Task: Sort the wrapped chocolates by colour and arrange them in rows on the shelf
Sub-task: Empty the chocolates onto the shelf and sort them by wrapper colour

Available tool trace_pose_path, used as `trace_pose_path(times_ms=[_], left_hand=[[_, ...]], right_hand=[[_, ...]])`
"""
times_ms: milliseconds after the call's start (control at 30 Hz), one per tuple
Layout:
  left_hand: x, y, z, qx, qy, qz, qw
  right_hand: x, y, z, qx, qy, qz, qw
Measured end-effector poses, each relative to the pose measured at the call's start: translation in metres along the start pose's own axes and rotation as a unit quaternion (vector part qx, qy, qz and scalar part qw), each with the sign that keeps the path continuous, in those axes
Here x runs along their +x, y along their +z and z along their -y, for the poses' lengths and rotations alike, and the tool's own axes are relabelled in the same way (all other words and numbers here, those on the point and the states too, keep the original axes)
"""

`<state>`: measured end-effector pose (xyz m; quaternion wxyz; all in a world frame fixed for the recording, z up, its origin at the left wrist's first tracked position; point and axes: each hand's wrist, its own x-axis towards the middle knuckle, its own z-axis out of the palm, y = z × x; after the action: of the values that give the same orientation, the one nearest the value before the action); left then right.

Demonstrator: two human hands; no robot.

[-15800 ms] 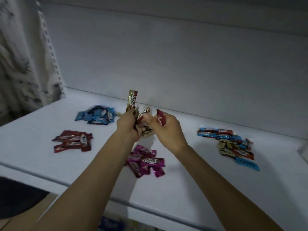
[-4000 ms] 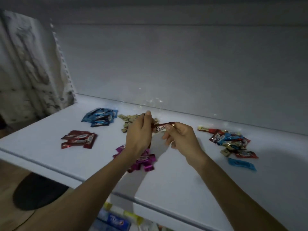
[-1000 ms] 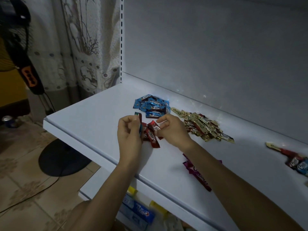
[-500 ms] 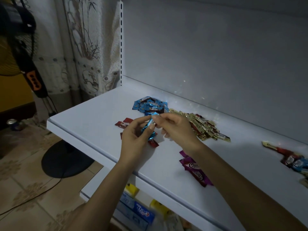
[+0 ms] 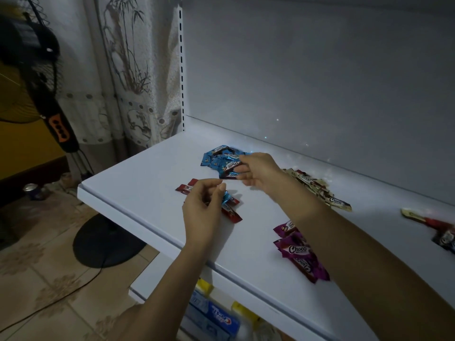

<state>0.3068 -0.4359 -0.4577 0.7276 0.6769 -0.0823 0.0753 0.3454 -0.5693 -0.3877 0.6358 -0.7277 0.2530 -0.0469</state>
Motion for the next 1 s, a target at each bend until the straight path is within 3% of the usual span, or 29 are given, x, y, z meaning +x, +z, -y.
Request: trace_pose_path(times_ms=[200,333,467,567,633,800,900,1000], left_hand=[[0.003,-0.001,0.005,-0.048,0.023,-0.010,0.999],[0.001,-0.001,0.005,-0.048,0.041,0.003,0.998],[0.002,0.000,0.003,-0.082,-0.001,-0.002,0.997],[0.002,0.000,0.003,-0.072,-0.011,0.003,0.997],[0.001,0.000,0.001,-0.067,-0.012,0.009,0.998],[-0.006,-0.001,-0.007,-0.032,0.016,0.059,0.998],[-0.011,0.000,-0.008,0.057,0.075,0.093,0.991],[-0.014,0.012,-0.014,0.195,0.176,0.140,0.955]], right_hand=[[-0.057,-0.007,-0.016,-0.137,-0.112,0.162,0.971],[-0.053,-0.001,-0.020,-0.124,-0.130,0.121,0.976],[-0.023,-0.010,-0.012,0.013,-0.054,0.046,0.997],[0.007,-0.014,0.002,0.117,-0.017,-0.046,0.992],[0.021,-0.011,0.009,0.152,-0.001,-0.061,0.987],[0.011,-0.009,0.003,0.053,0.025,-0.022,0.998],[-0.015,-0.030,-0.007,-0.005,-0.028,0.003,1.000],[-0.043,-0.060,-0.021,-0.080,-0.109,-0.015,0.991]])
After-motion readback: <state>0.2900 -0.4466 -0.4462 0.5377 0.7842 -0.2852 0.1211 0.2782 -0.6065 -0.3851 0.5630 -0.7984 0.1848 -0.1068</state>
